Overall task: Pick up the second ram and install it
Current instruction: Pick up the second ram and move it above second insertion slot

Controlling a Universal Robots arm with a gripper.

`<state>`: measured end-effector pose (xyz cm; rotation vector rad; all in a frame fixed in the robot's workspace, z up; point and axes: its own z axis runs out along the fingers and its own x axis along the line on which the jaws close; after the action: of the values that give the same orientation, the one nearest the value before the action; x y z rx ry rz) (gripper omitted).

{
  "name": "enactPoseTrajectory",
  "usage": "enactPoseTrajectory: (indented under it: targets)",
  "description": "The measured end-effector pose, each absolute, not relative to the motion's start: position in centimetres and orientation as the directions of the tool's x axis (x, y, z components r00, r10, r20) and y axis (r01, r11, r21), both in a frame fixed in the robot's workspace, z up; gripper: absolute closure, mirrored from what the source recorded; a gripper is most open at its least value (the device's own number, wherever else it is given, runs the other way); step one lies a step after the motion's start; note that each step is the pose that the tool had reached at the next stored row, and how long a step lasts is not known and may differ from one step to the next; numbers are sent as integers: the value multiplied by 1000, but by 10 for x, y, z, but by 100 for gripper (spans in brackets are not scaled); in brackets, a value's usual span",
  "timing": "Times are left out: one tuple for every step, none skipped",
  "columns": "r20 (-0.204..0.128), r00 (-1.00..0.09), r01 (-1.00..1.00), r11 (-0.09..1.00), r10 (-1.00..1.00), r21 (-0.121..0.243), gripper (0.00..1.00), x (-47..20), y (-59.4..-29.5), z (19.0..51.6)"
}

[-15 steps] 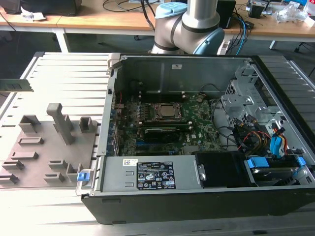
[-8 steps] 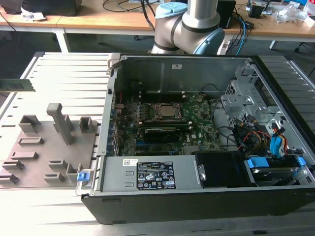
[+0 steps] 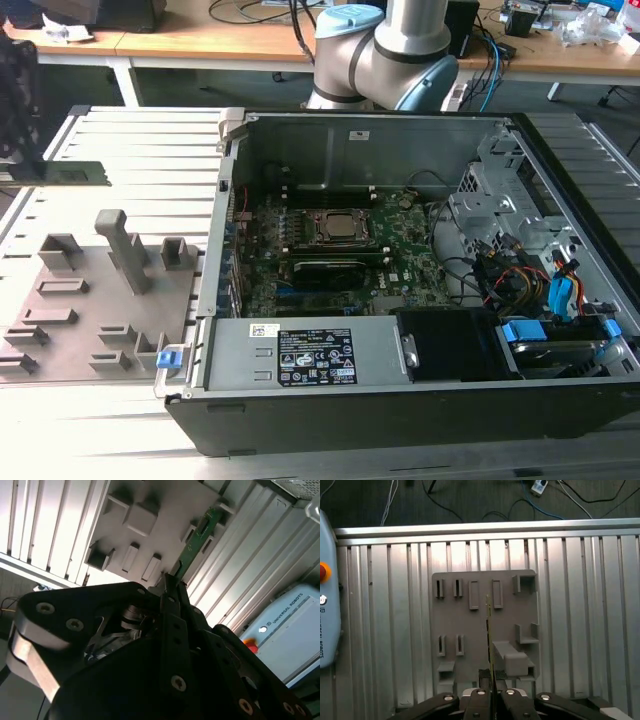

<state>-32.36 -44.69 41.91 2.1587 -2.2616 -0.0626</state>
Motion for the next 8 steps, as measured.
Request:
enactPoseTrajectory:
  targets:
    - [-17, -47, -998, 46, -999, 39, 86, -320, -447, 419]
    - [-17, -47, -998, 46, -999, 39, 86, -316, -447, 419]
    - [-17, -47, -998, 46, -999, 40, 86, -310, -447, 419]
    - [-17, -47, -998, 46, -999, 40, 86, -301, -447, 419]
    - [-17, -47, -998, 46, -999, 40, 86, -295, -447, 419]
    - [-17, -47, -998, 46, -999, 40, 86, -288, -447, 419]
    - [-17, -47, -998, 46, -999, 40, 86, -282, -447, 419]
    - [-17, -47, -998, 46, -999, 40, 86, -278, -447, 419]
